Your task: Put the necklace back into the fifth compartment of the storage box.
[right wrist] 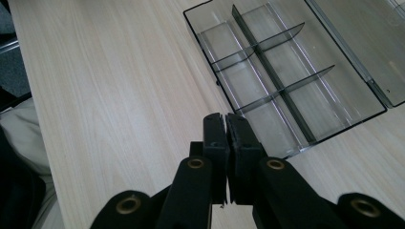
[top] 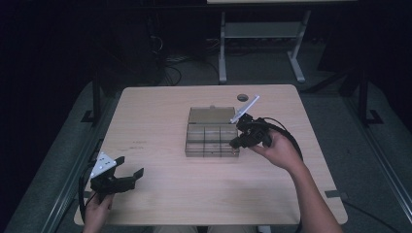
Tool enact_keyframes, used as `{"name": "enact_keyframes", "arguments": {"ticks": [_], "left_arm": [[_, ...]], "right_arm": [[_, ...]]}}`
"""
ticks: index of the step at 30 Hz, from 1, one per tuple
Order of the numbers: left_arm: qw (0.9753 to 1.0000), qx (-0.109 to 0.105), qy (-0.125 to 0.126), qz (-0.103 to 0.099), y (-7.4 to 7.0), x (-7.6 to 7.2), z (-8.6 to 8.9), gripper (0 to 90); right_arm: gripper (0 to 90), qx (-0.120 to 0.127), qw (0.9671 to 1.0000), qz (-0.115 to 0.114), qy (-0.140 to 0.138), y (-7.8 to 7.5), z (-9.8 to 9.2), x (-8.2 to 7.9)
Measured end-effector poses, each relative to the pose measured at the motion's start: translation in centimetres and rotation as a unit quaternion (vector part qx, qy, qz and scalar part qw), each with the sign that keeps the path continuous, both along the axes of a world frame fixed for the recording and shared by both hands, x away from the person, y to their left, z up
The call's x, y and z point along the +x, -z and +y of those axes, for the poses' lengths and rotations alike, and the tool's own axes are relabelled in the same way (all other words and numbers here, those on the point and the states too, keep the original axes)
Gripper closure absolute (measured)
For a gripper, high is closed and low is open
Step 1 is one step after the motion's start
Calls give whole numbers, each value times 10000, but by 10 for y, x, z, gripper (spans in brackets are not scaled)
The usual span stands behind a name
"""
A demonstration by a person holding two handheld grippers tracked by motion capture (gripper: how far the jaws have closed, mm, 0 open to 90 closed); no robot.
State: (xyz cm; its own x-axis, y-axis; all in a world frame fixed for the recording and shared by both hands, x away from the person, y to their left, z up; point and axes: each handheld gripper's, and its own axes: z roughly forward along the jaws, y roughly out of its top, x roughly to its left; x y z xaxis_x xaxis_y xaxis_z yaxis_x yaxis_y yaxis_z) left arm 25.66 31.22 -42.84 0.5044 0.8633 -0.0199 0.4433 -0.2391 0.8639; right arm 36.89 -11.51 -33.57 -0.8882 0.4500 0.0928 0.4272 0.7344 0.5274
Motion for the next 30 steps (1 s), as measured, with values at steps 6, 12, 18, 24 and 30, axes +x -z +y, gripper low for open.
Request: {"name": "enact_keyframes", "arguments": {"ticks": [6,12,18,24,30], "left_arm": [[10000,13,8,-7,0,0,0,141],[10000,26,13,-3,-1,0,0,141],[10000,32,21,-13,-1,0,0,141],[10000,18,16,-18,-1,0,0,141],[10000,0,12,-28,-1,0,0,141]], "right_arm": [[875,-7,10000,-5,-20,-2,6,5],[874,10,10000,20,-28,-3,11,11],[874,38,10000,28,-34,-2,14,15],[874,41,10000,3,-77,-5,20,21],[874,52,9999,-3,-104,-6,26,26]]}}
